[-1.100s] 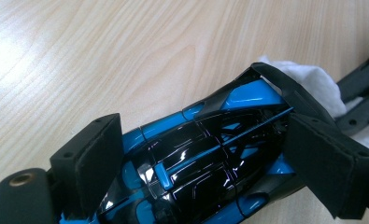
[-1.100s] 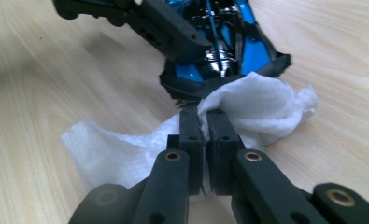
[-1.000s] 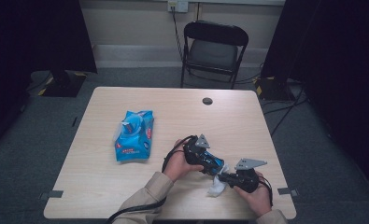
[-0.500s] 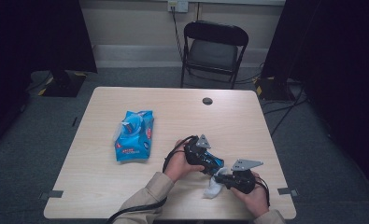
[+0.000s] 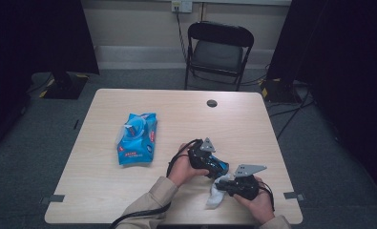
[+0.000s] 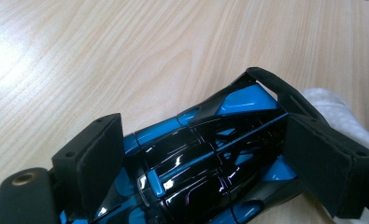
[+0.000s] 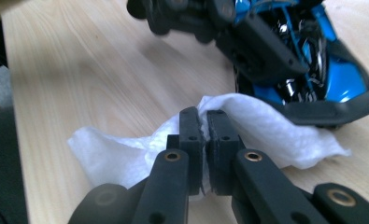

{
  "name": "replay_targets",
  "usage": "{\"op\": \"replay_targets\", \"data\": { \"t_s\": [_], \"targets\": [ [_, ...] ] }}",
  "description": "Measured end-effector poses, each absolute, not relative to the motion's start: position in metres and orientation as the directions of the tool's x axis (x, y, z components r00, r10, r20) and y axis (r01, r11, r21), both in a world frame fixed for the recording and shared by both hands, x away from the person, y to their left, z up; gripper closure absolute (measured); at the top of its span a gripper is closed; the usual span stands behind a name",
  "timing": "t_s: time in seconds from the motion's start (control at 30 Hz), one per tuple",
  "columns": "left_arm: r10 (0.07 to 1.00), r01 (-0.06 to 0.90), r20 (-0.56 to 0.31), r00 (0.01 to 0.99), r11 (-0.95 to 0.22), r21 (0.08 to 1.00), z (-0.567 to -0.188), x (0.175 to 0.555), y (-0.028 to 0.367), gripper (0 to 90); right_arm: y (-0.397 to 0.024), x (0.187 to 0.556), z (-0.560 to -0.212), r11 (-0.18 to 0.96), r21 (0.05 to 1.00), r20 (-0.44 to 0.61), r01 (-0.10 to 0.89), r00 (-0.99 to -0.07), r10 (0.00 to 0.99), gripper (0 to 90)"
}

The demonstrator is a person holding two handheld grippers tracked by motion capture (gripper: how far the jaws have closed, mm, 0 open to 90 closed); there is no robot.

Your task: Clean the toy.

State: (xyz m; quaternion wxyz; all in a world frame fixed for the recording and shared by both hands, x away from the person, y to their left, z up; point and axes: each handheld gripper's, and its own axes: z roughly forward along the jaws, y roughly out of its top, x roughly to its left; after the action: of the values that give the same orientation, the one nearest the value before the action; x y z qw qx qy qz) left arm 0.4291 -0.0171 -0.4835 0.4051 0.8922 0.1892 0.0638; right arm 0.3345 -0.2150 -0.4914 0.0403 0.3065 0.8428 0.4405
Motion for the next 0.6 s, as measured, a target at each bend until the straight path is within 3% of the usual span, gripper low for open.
{"op": "replay_targets", "data": {
  "t_s": [0.6],
  "targets": [
    [0.383, 0.283, -0.043, 0.923, -0.596, 0.751, -0.466, 0.427, -0.002, 19.1, -0.255, 0.34, -0.472, 0.386, 0.763, 0.18, 0.518, -0.744, 0.643, 86.4]
  ]
}}
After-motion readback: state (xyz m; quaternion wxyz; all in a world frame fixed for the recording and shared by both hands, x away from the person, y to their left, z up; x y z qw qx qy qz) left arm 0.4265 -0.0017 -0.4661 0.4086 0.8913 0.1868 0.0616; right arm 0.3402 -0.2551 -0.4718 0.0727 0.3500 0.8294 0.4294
